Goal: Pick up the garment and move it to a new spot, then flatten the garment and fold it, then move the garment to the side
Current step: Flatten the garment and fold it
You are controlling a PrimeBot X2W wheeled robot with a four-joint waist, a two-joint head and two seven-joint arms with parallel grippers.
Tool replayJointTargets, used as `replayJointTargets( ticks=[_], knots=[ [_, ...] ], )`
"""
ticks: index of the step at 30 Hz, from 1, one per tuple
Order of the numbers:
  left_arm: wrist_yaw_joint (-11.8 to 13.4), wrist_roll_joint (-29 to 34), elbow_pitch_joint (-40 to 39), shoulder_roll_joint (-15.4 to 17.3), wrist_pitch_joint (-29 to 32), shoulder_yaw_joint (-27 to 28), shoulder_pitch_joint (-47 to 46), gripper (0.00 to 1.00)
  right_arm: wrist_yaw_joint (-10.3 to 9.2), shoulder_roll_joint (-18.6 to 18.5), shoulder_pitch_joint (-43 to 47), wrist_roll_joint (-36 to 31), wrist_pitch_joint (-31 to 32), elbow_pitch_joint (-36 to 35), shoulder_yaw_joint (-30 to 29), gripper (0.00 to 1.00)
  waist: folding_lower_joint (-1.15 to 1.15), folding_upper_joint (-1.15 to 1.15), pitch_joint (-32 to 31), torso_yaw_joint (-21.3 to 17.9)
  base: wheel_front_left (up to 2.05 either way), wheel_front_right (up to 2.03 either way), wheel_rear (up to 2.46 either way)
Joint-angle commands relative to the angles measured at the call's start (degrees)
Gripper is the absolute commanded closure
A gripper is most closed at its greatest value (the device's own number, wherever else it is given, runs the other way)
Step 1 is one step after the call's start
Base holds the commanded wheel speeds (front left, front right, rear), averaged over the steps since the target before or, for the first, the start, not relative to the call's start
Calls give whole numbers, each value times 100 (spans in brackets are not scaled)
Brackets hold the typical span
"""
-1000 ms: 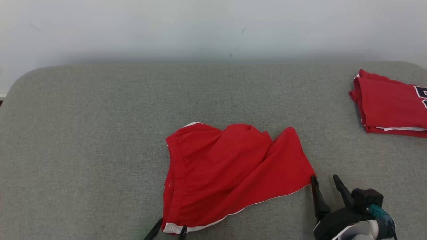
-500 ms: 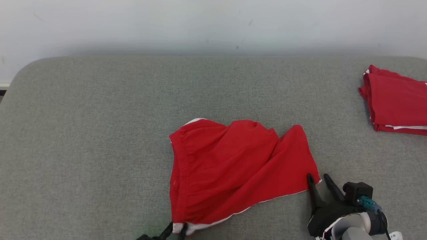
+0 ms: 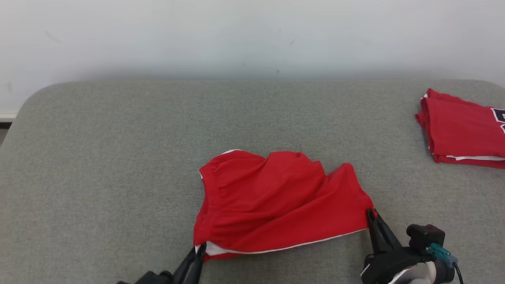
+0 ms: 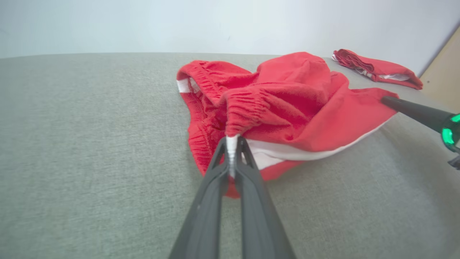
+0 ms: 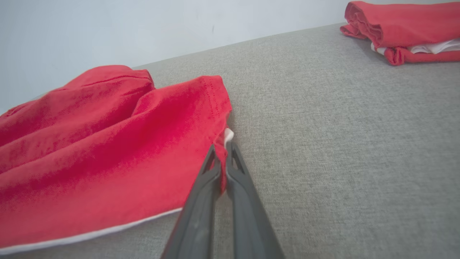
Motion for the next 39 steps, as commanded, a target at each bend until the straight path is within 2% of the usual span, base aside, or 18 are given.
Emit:
replayJointTargets(
  ticks=[1,7,11,13,14,19,22,31,39],
  knots=[
    [12,70,-149,49,-16,79,-3,100,-15,-26,48,46,-2,-160,65,100,0,0,-70,-106,0,0,0],
    [11,27,-688,356,-16,118,-772,100,-15,-199,-477,258,87,-839,327,100,0,0,21,-338,0,0,0],
    [11,-196,-642,831,-16,-241,-1887,100,-15,-291,-1294,364,319,-1081,455,100,0,0,346,-457,0,0,0],
    [12,-390,-517,1160,30,-474,-2585,100,-15,-306,-1822,420,461,-1068,466,100,0,0,603,-508,0,0,0],
    [12,-390,-517,1160,30,-474,-2585,100,-15,-306,-1822,420,461,-1068,466,100,0,0,603,-508,0,0,0],
    [12,-1059,-198,1712,284,-964,-4479,100,-15,-280,-3355,533,717,-833,318,100,0,0,1305,-564,0,0,0],
    [12,-1439,4,1909,468,-1246,-5595,100,-15,-323,-4326,550,875,-638,218,100,0,0,1694,-570,0,0,0],
    [12,-2359,754,2138,784,-2016,-8458,100,-15,-175,-7055,564,1362,92,-93,100,0,0,2684,-687,0,0,0],
    [12,-3127,1590,2069,745,-2449,-10195,100,-15,129,-8716,390,1458,1274,-537,100,0,0,3315,-872,0,0,0]
  ],
)
